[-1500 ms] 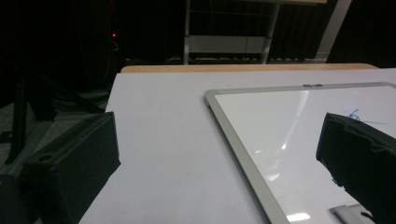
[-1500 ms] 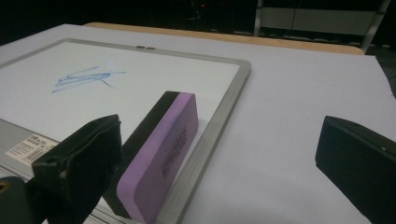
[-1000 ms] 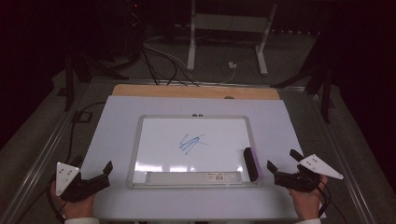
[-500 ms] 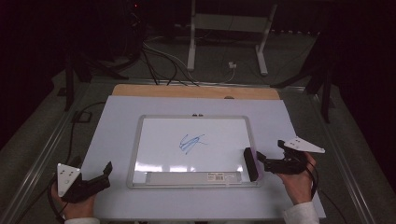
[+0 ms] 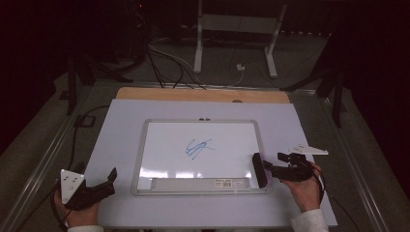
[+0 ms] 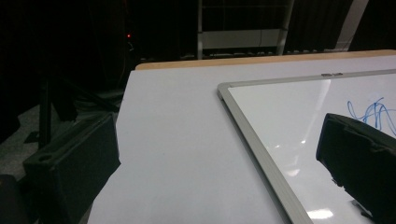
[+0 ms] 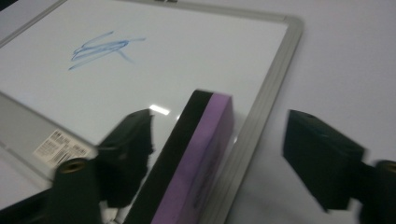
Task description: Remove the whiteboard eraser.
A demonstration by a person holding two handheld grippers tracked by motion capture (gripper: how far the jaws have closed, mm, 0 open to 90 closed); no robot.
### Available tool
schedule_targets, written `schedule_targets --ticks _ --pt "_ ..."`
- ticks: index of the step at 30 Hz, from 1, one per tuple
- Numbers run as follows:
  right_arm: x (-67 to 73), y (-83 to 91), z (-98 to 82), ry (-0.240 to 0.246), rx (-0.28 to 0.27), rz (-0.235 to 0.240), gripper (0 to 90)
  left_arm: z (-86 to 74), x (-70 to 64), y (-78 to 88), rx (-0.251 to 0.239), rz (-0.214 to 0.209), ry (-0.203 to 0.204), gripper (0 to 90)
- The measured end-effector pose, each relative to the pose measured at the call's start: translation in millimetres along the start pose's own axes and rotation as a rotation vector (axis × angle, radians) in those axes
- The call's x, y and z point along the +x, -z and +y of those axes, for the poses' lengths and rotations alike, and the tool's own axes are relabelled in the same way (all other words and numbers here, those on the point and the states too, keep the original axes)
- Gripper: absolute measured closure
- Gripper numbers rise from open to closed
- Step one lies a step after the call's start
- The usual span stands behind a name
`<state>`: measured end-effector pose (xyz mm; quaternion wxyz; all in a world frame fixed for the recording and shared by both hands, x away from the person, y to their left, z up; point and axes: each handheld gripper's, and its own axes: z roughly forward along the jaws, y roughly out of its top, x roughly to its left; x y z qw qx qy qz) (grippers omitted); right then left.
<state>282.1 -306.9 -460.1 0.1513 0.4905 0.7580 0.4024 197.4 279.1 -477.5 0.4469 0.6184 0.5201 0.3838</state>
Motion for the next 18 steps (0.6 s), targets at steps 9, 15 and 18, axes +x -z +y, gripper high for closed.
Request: schedule_targets --ticks 9,15,18 --pt "4.0 -7.4 -12.3 -0.027 0.056 0.033 57.0 -0.6 -0.1 -0.6 0.003 0.003 0.0 0.2" --pt "5.1 -7.6 -14.9 -0.056 0.058 0.055 64.6 -0.8 -0.4 -0.8 0.004 0.001 0.001 0.2" --pt "5.9 -8.7 -15.2 -0.064 0.061 0.053 63.1 -0.8 -0.6 -0.7 0.006 0.002 -0.001 0.2"
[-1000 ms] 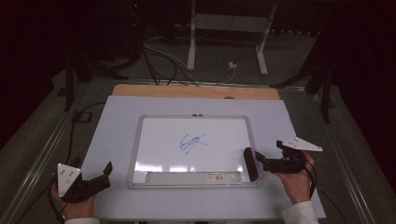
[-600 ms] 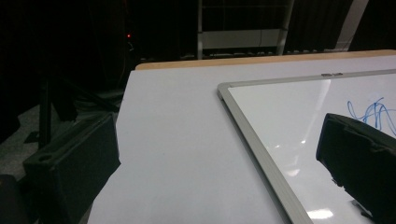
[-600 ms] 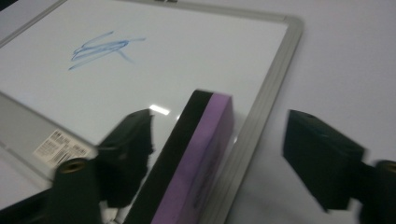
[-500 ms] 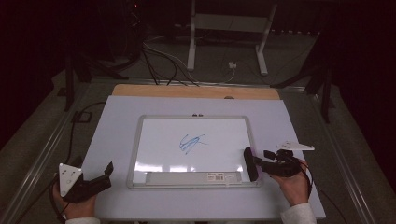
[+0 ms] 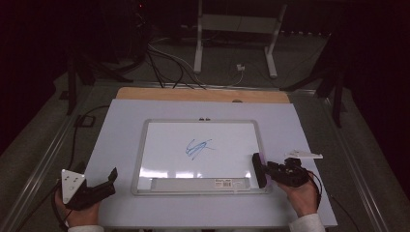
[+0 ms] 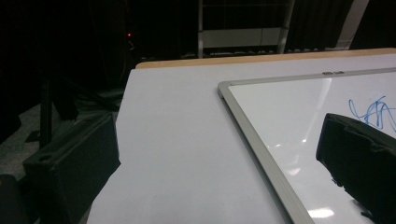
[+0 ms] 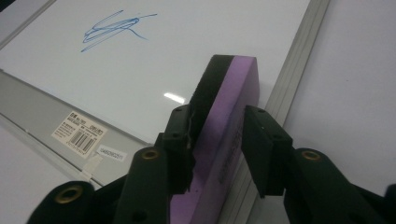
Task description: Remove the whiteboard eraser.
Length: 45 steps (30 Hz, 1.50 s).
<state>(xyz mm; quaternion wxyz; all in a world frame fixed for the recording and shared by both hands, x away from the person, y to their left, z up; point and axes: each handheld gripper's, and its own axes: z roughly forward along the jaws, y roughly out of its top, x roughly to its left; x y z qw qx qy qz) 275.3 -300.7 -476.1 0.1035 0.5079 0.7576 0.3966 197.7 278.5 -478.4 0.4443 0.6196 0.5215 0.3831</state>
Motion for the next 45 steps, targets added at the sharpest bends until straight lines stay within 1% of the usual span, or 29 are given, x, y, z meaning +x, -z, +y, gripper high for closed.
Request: schedule_targets --ticks 1,5,7,8,9,10,11,12,15,16,17,18,19,22,23,25,26,27,28,29,30,33,34,36,41,45 --pt "-0.9 -0.5 -0.3 -0.013 0.001 0.002 61.9 0.0 -0.1 0.2 0.0 0.001 -0.001 0.2" --pt "-1.5 -0.9 -0.8 -0.025 0.003 0.006 59.9 0.1 -0.8 0.1 -0.003 0.002 -0.002 0.2" --pt "-1.8 -2.5 -1.3 -0.042 0.004 0.019 56.2 0.0 -1.0 -0.4 -0.002 0.002 -0.004 0.2" --pt "-1.8 -2.5 -1.3 -0.042 0.004 0.019 56.2 -0.1 -1.1 -0.5 -0.001 0.002 -0.004 0.2" --pt "-0.8 -4.7 -1.0 -0.048 0.008 0.033 53.7 -0.1 -1.2 -0.4 -0.001 0.002 -0.005 0.2" --pt "-0.8 -4.7 -1.0 -0.048 0.008 0.033 53.7 0.0 -1.3 0.0 -0.001 0.002 -0.004 0.2" --pt "1.2 -7.4 -0.8 -0.053 0.011 0.037 50.4 0.2 -1.3 0.3 -0.002 0.003 -0.004 0.2" --pt "1.2 -7.4 -0.8 -0.053 0.011 0.037 50.4 0.3 -1.3 0.6 -0.003 0.004 -0.005 0.2" --pt "2.7 -12.8 -1.1 -0.074 0.024 0.056 43.3 0.2 -0.8 0.9 -0.003 0.004 -0.002 0.2" --pt "2.7 -12.8 -1.1 -0.074 0.024 0.056 43.3 0.1 -0.6 0.7 -0.003 0.004 0.0 0.2" --pt "2.9 -14.8 -1.5 -0.087 0.034 0.062 40.3 0.0 -0.5 0.7 -0.004 0.004 -0.001 0.2" --pt "2.9 -14.8 -1.5 -0.087 0.034 0.062 40.3 0.1 -0.3 0.8 -0.003 0.004 -0.001 0.2" --pt "4.1 -17.2 -2.1 -0.093 0.043 0.064 37.6 0.2 -0.3 0.9 -0.004 0.005 -0.001 0.2" --pt "5.4 -19.3 -2.4 -0.094 0.051 0.068 36.0 0.3 -0.5 1.1 -0.007 0.006 0.0 0.2" --pt "6.4 -22.0 -2.8 -0.102 0.061 0.071 34.1 0.3 -0.6 1.2 -0.006 0.006 -0.001 0.2" --pt "6.8 -23.3 -3.1 -0.104 0.066 0.075 34.0 0.4 -0.5 1.2 -0.007 0.007 0.0 0.2" --pt "7.7 -24.6 -3.3 -0.099 0.075 0.079 34.0 0.4 -0.5 1.2 -0.007 0.007 0.0 0.2" --pt "9.2 -27.0 -4.0 -0.092 0.094 0.073 35.2 0.4 -0.4 1.2 -0.007 0.007 0.0 0.2" --pt "9.2 -27.0 -4.0 -0.092 0.094 0.073 35.2 0.4 -0.4 1.2 -0.008 0.008 0.0 0.2" --pt "9.7 -27.9 -4.6 -0.091 0.098 0.074 38.9 0.5 -0.3 1.3 -0.009 0.008 0.0 0.2" --pt "10.2 -27.8 -5.1 -0.089 0.088 0.07 40.2 0.5 -0.2 1.5 -0.009 0.009 0.001 0.2" --pt "11.6 -27.7 -4.2 -0.084 0.094 0.062 40.8 0.6 0.2 1.8 -0.011 0.011 0.002 0.2" --pt "11.7 -27.3 -4.0 -0.083 0.09 0.055 40.8 0.6 0.3 1.9 -0.011 0.012 0.002 0.2" --pt "11.7 -26.4 -3.4 -0.088 0.082 0.058 40.9 0.6 0.3 1.8 -0.011 0.012 0.002 0.2" --pt "14.1 -22.3 1.5 -0.076 0.05 0.064 41.0 0.5 0.1 1.5 -0.009 0.012 0.0 0.2" --pt "15.6 -20.7 5.2 -0.067 0.035 0.069 41.0 0.3 0.0 1.5 -0.009 0.013 0.001 0.2"
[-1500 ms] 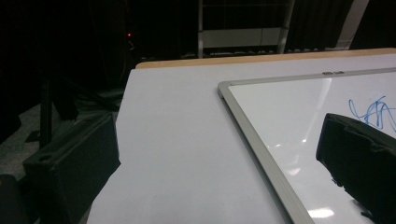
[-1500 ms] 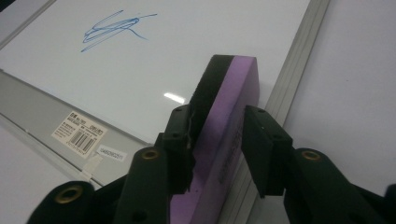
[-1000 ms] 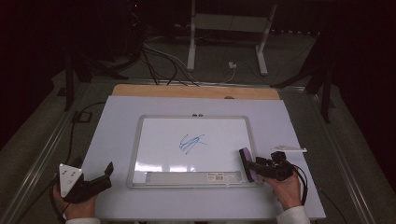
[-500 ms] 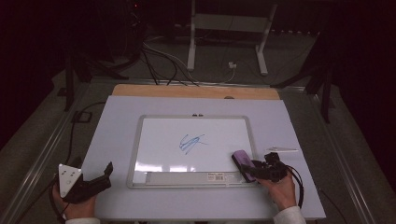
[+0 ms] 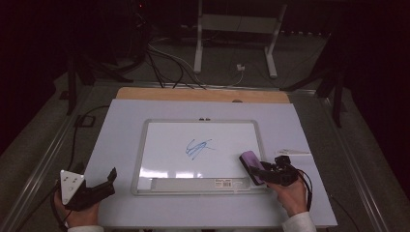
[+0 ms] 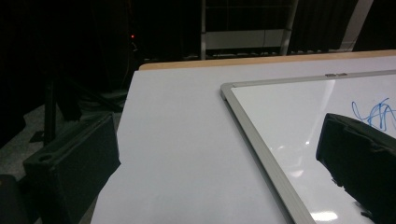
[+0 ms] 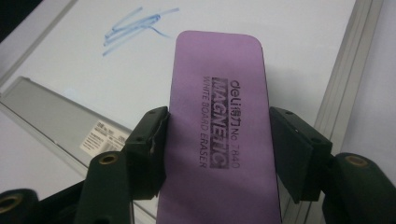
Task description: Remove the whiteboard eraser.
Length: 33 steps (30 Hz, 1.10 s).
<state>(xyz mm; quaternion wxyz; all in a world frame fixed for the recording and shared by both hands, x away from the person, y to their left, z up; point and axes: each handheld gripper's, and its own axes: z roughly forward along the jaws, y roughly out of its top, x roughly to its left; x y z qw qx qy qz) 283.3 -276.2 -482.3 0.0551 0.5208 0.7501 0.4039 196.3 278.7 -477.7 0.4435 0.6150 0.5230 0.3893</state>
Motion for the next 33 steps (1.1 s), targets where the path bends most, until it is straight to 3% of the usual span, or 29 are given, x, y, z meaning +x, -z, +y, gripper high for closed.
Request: schedule_targets --ticks 16,33 --pt "12.1 12.5 27.9 0.049 -0.082 0.001 41.0 -0.4 -0.1 0.0 0.003 0.001 -0.002 0.2" --pt "25.3 12.5 57.3 0.077 -0.132 0.009 41.0 -0.9 1.1 -0.5 0.005 0.004 0.002 0.2"
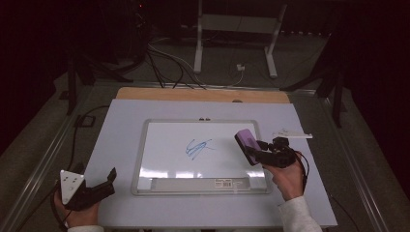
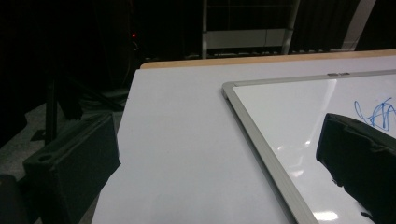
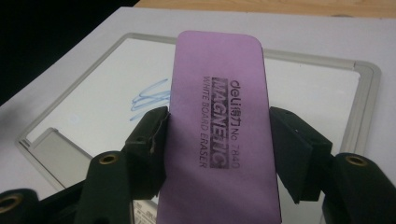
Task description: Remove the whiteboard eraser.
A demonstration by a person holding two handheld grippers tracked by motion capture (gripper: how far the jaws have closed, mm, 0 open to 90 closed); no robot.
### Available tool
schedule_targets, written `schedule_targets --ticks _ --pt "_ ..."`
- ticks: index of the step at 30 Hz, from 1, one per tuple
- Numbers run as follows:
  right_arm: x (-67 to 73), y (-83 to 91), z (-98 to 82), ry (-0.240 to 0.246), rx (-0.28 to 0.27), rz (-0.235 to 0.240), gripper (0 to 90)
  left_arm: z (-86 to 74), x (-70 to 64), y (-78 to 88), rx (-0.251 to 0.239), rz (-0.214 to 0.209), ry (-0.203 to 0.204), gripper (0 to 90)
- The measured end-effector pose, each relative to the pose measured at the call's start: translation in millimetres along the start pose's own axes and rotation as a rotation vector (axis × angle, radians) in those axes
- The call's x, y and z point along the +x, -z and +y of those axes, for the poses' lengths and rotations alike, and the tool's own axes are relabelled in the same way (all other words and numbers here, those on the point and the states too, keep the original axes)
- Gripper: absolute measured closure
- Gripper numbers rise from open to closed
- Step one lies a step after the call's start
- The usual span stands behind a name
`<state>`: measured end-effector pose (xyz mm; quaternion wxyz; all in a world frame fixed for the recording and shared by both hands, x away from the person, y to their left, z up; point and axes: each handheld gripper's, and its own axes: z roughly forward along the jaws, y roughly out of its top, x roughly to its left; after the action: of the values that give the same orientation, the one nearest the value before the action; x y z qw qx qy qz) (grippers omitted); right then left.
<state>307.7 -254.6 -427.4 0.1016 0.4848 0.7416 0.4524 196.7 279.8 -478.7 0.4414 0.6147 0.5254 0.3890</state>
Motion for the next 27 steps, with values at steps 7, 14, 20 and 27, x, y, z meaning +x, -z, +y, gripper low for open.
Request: schedule_targets --ticks 7,14,20,27 --pt "1.5 -3.5 7.6 0.002 -0.015 0.003 41.0 -0.9 0.8 -1.9 0.004 -0.002 0.002 0.2" --pt "5.0 -11.1 13.3 0.008 -0.019 0.01 41.0 -0.8 1.4 -2.0 0.003 0.001 0.002 0.2" --pt "8.5 -17.3 19.0 0.017 -0.026 0.012 41.0 -0.5 0.6 -2.3 0.003 0.001 0.003 0.2" --pt "10.4 -23.7 23.9 0.026 -0.028 0.01 41.0 -0.7 1.2 -2.3 0.001 0.001 0.003 0.2"
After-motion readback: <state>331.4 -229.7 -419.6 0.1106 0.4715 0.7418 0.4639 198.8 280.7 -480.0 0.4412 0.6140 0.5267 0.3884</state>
